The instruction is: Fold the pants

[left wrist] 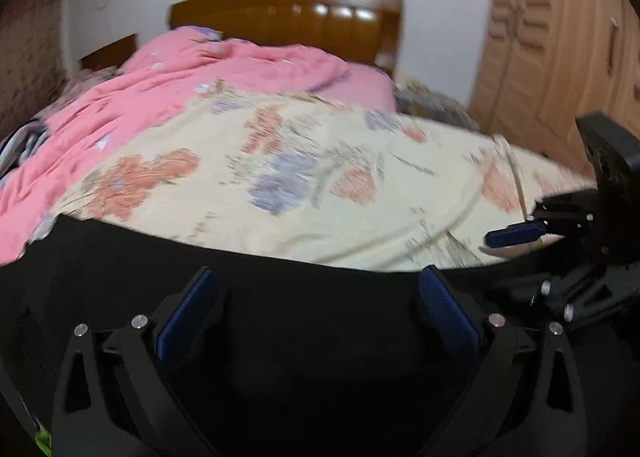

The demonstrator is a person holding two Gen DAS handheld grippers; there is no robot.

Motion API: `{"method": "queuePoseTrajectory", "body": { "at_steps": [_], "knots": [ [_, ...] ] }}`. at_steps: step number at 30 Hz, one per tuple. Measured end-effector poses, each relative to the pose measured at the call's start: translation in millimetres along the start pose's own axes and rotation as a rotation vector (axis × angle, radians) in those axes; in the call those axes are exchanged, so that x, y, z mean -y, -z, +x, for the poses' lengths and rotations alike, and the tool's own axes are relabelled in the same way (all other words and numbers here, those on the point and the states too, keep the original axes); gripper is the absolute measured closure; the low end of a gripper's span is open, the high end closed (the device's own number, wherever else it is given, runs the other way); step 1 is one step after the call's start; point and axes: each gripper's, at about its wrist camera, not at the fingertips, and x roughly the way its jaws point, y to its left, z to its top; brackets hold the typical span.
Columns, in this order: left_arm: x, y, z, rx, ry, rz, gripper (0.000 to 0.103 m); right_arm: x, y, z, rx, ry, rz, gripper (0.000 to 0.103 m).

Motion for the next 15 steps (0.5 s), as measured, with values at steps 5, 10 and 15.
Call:
{"method": "queuePoseTrajectory", "body": {
  "at_steps": [5, 10, 15],
  "knots": [
    [-8.2, 0.1, -11.6, 0.016, -0.030, -0.046, 0.002, -7.2, -3.6, -6.4, 0.024, -0.027, 0.015, 0.055],
    [-10.5, 9.6, 15.6, -0.117, -0.076, -0.053, 0.002, 8.6, -9.2, 2.4, 0.019, 0.087, 0.121, 0.053],
    [-22.5, 7.8, -9.7, -0.044, -0.087, -0.086, 0.002, -7.9, -6.8, -5.4, 0.011, 0.071, 0.067, 0.054]
  ]
}}
